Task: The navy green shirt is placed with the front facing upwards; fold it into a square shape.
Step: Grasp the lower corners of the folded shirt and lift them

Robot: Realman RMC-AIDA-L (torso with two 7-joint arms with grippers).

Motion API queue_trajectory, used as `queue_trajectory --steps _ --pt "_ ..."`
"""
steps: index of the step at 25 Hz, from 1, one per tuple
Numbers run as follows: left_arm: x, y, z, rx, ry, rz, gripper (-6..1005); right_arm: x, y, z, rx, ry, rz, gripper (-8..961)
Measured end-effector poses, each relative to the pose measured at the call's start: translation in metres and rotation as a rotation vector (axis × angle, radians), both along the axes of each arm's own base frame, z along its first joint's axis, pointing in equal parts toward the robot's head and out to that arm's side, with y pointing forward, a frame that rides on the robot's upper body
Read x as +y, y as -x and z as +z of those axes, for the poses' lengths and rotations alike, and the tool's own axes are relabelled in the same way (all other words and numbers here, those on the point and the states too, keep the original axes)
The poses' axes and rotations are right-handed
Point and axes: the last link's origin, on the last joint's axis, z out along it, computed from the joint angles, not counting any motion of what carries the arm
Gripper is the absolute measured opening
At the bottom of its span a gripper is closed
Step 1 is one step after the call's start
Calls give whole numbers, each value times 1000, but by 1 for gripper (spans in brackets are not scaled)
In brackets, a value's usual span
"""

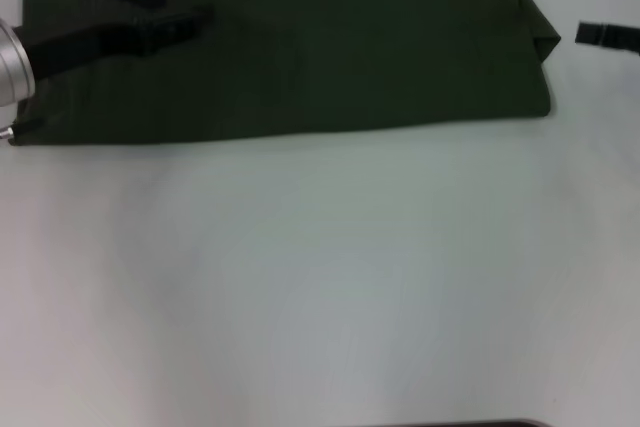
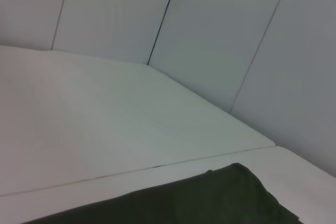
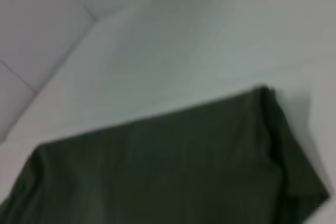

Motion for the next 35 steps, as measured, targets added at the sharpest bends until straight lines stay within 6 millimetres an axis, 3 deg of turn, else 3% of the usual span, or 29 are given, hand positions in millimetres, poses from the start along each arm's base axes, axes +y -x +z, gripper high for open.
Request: queue_trajectory --steps 14,35 --pt "-3 5 -2 12 -13 -10 860 2 -3 -21 55 102 -147 634" --pt "1 12 3 28 -60 25 860 24 9 -61 -34 106 -154 628"
